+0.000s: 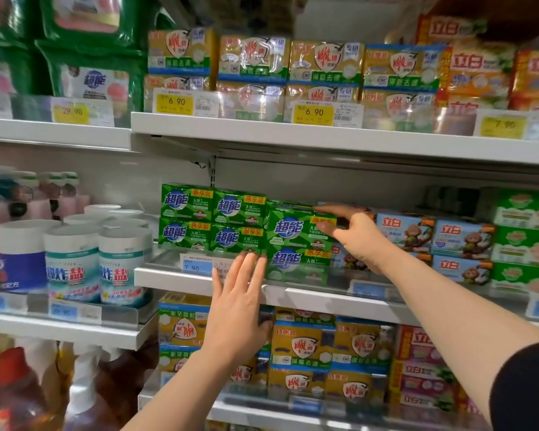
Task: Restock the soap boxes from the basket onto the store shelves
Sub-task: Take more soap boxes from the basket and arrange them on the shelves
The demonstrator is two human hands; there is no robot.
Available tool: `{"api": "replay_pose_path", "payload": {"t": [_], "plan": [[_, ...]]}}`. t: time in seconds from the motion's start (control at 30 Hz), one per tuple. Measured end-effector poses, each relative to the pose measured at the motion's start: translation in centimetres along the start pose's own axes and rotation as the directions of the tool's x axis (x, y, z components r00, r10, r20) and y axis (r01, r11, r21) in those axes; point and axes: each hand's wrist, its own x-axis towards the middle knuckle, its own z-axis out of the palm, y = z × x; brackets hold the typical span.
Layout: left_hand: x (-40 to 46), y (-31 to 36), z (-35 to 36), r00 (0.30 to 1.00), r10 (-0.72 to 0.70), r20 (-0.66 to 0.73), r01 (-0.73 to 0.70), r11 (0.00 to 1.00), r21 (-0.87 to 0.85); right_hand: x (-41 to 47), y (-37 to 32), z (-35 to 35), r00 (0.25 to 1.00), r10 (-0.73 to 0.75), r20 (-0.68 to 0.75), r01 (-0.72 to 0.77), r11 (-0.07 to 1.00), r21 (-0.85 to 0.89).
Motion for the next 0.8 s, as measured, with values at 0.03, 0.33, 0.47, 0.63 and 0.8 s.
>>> {"api": "replay_pose_path", "payload": {"t": [0.03, 0.33, 0.47, 0.63, 0.8], "plan": [[0.0, 0.0, -0.1, 1.0, 0.0, 0.007, 0.0, 1.0, 0.006, 0.0, 0.1, 0.1, 1.0, 0.002, -0.021, -0.002, 1.0, -0.01], [0.1, 0.1, -0.4, 0.998, -0.016, 0.067, 0.013, 0.999, 0.042, 0.3, 0.9, 1.6, 0.982, -0.017, -0.186, -0.019, 0.982, -0.189], [-0.2, 0.3, -0.7, 0.997, -0.013, 0.08, 0.009, 0.999, 0.054, -1.6, 0.5, 1.4, 0.991, 0.001, -0.132, -0.037, 0.962, -0.271], [-0.7, 0.9, -1.4, 0.999, 0.014, -0.047, -0.015, 0.999, -0.033, -7.0, 1.4, -2.3, 0.984, -0.01, -0.176, -0.046, 0.949, -0.312], [-2.6, 6.9, -0.4, 0.978, 0.131, -0.162, -0.158, 0.973, -0.168, -15.3, 3.4, -8.5, 0.983, 0.017, -0.181, -0.098, 0.887, -0.452]]}}
